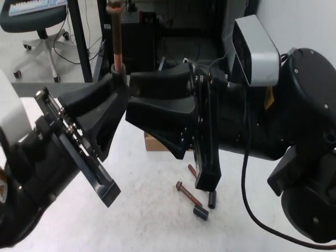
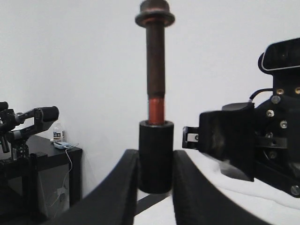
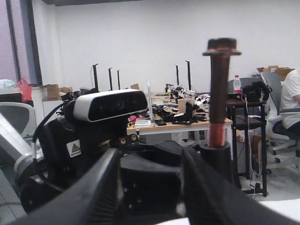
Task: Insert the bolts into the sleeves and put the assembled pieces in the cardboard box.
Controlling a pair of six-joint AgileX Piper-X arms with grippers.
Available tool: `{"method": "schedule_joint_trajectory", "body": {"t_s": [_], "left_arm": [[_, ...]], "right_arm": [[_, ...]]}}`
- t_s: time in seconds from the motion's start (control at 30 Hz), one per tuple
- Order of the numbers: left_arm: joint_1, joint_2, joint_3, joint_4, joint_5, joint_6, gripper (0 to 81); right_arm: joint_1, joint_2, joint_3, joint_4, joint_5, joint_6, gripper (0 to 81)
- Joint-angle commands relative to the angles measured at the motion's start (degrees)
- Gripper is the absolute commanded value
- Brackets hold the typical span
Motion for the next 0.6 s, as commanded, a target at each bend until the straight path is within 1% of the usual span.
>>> {"method": "schedule_joint_trajectory", "body": {"t_s": [0.0, 0.23, 0.33, 0.37, 0.43, 0.5, 0.57], "left_arm": [[0.09, -0.15, -0.56, -1.29, -0.49, -0.56, 0.2], [0.09, -0.15, -0.56, -1.29, -0.49, -0.56, 0.2], [0.09, -0.15, -0.52, -0.95, -0.49, -0.56, 0.2], [0.09, -0.15, -0.52, -0.26, -0.49, -0.56, 0.2], [0.09, -0.15, -1.01, 4.16, -0.49, -0.45, 0.2], [0.09, -0.15, -2.17, 10.9, -0.49, -0.45, 0.2], [0.09, -0.15, -4.56, 19.37, -0.49, 0.87, 0.2]], "right_arm": [[-0.03, -0.02, 0.0, -0.21, -0.39, 0.86, 41.7], [-0.03, -0.02, 0.0, -0.21, -0.13, 0.86, 41.7], [-0.03, -0.02, 0.0, -0.21, 2.53, 0.86, 40.5], [-0.29, -0.02, 0.0, -0.21, 3.36, 0.7, 36.4], [-1.15, -0.02, 0.0, -0.21, 4.33, 0.38, 22.5], [-2.8, -0.02, 0.0, -0.78, 4.32, 0.39, 0.1], [-4.5, -0.02, 0.0, -1.78, 4.32, 2.02, 0.9]]}}
